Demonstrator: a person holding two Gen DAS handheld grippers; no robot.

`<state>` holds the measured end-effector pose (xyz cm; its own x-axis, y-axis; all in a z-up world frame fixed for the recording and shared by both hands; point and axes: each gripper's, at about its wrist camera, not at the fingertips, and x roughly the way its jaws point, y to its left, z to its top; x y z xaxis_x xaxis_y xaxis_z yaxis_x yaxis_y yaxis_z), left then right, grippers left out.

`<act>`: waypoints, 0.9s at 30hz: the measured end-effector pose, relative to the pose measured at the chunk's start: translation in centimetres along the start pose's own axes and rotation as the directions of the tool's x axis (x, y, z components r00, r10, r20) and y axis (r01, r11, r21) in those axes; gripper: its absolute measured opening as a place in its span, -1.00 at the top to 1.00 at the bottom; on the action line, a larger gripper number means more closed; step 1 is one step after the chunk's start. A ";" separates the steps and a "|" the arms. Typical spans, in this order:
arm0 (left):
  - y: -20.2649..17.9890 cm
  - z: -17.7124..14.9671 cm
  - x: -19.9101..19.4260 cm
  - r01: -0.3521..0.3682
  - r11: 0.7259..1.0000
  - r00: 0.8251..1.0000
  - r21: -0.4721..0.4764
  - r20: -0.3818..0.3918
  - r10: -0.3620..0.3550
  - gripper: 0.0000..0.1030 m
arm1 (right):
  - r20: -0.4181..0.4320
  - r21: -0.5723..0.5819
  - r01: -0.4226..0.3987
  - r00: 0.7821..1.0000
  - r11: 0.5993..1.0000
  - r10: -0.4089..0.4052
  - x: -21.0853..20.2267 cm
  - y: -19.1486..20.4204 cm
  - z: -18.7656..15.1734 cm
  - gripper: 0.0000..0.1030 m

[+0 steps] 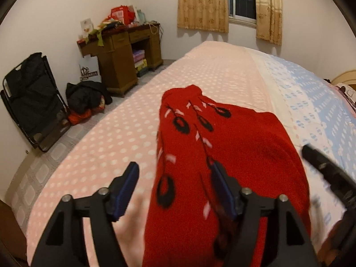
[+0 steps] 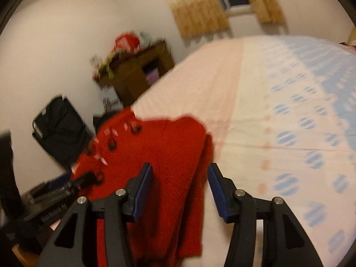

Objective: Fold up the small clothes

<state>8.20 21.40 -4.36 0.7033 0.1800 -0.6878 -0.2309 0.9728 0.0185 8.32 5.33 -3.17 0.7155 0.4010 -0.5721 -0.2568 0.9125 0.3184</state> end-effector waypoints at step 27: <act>-1.4 -5.5 0.3 -0.068 0.997 0.996 0.035 -0.062 0.070 -0.64 | -0.211 -0.104 0.035 0.976 0.994 -0.056 0.6 1.8 -8.0 -0.03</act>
<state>5.04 19.24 -8.65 0.6422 0.2384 -0.7286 -0.2546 0.9628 0.0907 3.05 7.88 -9.00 0.5753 0.3571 -0.7359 -0.2980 0.9293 0.2180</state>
